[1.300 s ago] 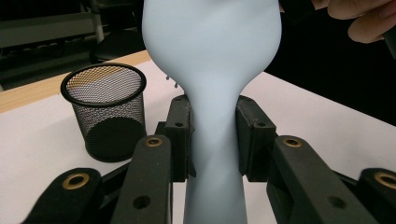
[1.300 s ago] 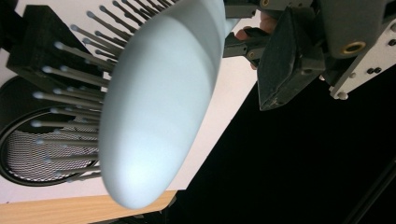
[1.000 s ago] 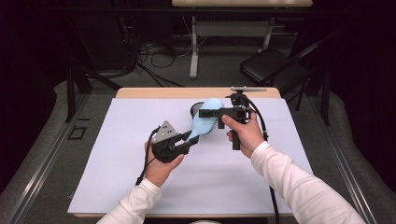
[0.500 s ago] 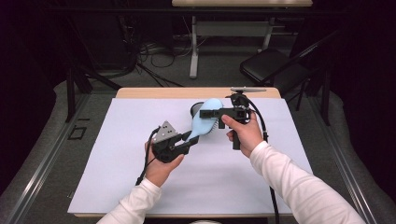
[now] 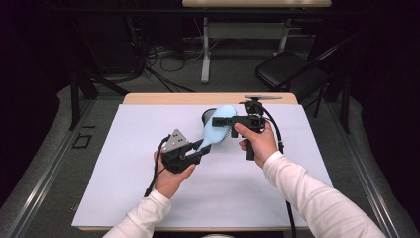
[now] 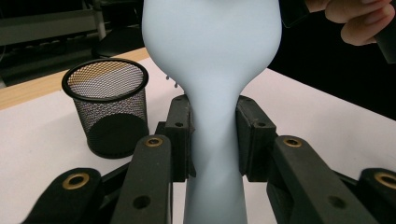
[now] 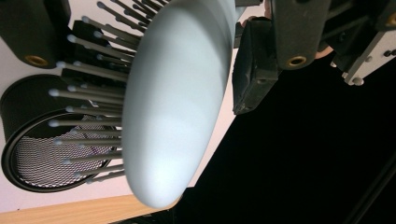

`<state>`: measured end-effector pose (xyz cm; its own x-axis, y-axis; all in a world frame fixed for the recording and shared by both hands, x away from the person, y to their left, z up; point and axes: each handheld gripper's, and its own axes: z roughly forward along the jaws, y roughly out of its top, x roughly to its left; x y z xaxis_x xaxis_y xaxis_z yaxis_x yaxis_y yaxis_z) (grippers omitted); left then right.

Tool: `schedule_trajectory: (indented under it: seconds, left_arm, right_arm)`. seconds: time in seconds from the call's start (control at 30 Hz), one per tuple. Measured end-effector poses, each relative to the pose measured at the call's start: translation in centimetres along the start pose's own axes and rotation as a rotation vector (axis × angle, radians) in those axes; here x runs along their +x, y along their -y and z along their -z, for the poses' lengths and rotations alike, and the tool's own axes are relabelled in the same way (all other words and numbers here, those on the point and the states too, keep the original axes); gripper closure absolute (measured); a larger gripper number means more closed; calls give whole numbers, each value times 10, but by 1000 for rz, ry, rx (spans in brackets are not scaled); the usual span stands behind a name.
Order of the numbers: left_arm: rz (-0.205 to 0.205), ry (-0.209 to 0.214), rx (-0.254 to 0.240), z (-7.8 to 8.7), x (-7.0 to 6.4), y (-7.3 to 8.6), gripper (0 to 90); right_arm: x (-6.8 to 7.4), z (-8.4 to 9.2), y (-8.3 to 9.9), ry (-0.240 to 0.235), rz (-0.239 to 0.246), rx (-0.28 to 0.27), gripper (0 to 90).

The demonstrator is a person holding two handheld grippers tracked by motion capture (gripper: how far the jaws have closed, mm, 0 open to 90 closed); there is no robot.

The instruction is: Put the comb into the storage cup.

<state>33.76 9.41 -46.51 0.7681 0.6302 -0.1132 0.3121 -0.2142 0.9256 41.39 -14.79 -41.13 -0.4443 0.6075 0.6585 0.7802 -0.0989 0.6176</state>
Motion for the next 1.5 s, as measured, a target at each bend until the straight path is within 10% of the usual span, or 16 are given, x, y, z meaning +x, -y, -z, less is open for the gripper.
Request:
schedule_trajectory:
  seconds: [1.5]
  left_arm:
    - [-3,12,10,-2,0,3,694]
  right_arm:
    - [-4,2,6,-17,-76,-44,436]
